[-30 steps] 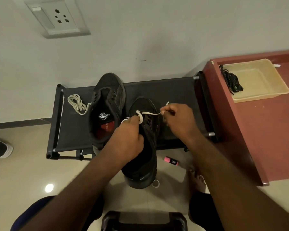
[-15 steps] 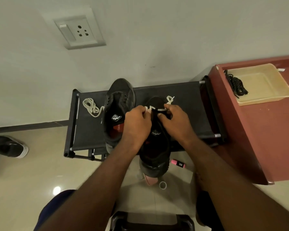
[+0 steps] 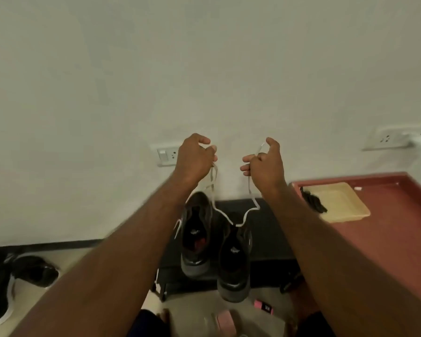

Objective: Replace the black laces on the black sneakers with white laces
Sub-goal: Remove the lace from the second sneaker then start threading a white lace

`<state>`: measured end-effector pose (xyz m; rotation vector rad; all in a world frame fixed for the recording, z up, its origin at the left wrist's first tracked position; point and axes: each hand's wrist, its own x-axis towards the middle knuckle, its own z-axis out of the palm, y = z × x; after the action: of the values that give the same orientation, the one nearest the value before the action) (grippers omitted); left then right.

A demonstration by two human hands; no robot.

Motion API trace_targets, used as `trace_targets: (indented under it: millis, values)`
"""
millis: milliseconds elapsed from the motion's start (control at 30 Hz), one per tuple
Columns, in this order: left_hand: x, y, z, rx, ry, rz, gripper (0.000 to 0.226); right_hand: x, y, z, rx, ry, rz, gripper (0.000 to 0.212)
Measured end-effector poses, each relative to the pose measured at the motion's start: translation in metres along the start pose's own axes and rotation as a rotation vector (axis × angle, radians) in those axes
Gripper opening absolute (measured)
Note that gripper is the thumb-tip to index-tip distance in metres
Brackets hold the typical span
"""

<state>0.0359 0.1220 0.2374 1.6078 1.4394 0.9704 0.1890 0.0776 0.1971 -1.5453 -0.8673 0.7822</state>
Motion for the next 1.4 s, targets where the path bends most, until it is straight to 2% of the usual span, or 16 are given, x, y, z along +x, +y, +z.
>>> trace_targets:
  millis: [33, 133, 167, 333, 633, 800, 867, 967, 1033, 1100, 1167, 1233, 1400]
  values:
    - [-0.002, 0.019, -0.007, -0.088, -0.015, -0.025, 0.010, -0.002, -0.018, 0.000, 0.005, -0.008, 0.001, 0.054]
    - [-0.013, 0.072, -0.028, -0.268, -0.124, -0.059, 0.015, -0.009, -0.065, -0.006, -0.004, -0.003, -0.063, 0.024]
    - [-0.016, 0.086, -0.032, -0.305, -0.151, -0.060, 0.017, -0.011, -0.077, -0.008, -0.005, -0.006, -0.079, 0.020]
    - [-0.025, 0.142, -0.041, -0.345, -0.095, 0.015, 0.016, -0.016, -0.121, -0.020, -0.007, -0.028, -0.113, 0.025]
    - [-0.025, 0.196, -0.053, -0.329, 0.021, 0.150, 0.013, -0.016, -0.170, -0.027, -0.039, -0.057, -0.176, 0.025]
    - [-0.029, 0.208, -0.069, -0.218, -0.027, 0.208, 0.022, -0.043, -0.196, -0.036, -0.042, -0.054, -0.317, 0.026]
    - [-0.030, 0.214, -0.077, -0.208, -0.010, 0.231, 0.020, -0.052, -0.212, -0.037, -0.028, -0.053, -0.362, 0.026]
    - [-0.037, 0.225, -0.090, -0.258, 0.009, 0.257, 0.014, -0.063, -0.244, -0.040, 0.003, -0.101, -0.387, 0.024]
    - [-0.040, 0.234, -0.098, -0.307, -0.004, 0.253, 0.014, -0.063, -0.263, -0.043, 0.067, -0.034, -0.411, 0.023]
    - [-0.042, 0.243, -0.106, -0.382, -0.025, 0.214, 0.015, -0.064, -0.278, -0.043, 0.022, -0.038, -0.438, 0.024]
    - [-0.045, 0.253, -0.113, -0.471, -0.059, 0.152, 0.019, -0.068, -0.288, -0.042, -0.009, -0.064, -0.436, 0.024]
    - [-0.050, 0.262, -0.119, -0.557, -0.118, 0.120, 0.024, -0.069, -0.295, -0.042, 0.059, -0.032, -0.441, 0.023]
    - [-0.058, 0.274, -0.131, -0.674, -0.221, 0.120, 0.032, -0.073, -0.303, -0.049, 0.117, -0.062, -0.466, 0.023]
